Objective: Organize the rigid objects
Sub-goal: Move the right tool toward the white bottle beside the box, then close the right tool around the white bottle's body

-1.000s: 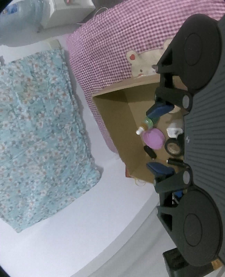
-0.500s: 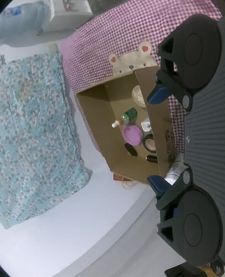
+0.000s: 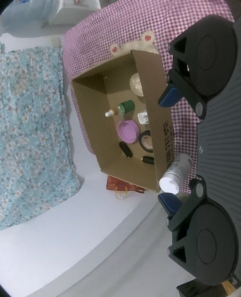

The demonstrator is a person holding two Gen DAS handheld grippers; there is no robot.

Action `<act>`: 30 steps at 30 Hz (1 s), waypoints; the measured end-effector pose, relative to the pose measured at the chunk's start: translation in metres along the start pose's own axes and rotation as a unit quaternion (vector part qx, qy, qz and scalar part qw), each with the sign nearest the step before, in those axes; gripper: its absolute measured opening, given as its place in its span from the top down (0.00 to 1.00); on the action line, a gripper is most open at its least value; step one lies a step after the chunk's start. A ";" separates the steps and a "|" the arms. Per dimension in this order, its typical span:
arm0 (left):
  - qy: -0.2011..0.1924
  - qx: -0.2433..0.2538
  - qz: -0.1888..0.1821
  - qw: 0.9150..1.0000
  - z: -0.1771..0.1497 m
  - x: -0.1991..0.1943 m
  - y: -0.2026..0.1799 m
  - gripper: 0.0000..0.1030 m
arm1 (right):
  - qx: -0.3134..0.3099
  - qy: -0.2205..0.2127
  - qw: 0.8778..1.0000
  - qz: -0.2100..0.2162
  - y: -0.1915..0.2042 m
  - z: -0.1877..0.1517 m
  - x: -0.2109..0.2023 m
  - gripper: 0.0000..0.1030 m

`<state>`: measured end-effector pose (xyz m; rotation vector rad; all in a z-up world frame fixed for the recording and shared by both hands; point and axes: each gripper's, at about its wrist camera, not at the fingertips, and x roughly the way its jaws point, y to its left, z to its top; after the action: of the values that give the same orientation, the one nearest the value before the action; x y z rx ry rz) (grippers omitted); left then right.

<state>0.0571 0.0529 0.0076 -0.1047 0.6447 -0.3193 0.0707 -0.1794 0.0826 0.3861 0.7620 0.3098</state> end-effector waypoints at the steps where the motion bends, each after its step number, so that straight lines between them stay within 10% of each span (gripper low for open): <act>1: 0.001 -0.003 0.000 1.000 0.000 0.000 0.002 0.01 | -0.001 0.002 1.000 0.000 0.002 0.000 0.002 0.02; 30: 0.015 -0.008 0.014 1.000 -0.007 0.003 0.009 0.01 | 0.003 0.017 1.000 0.012 0.008 -0.001 0.008 0.03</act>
<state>0.0580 0.0607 -0.0015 -0.1056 0.6776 -0.2893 0.0742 -0.1684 0.0804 0.3975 0.7914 0.3373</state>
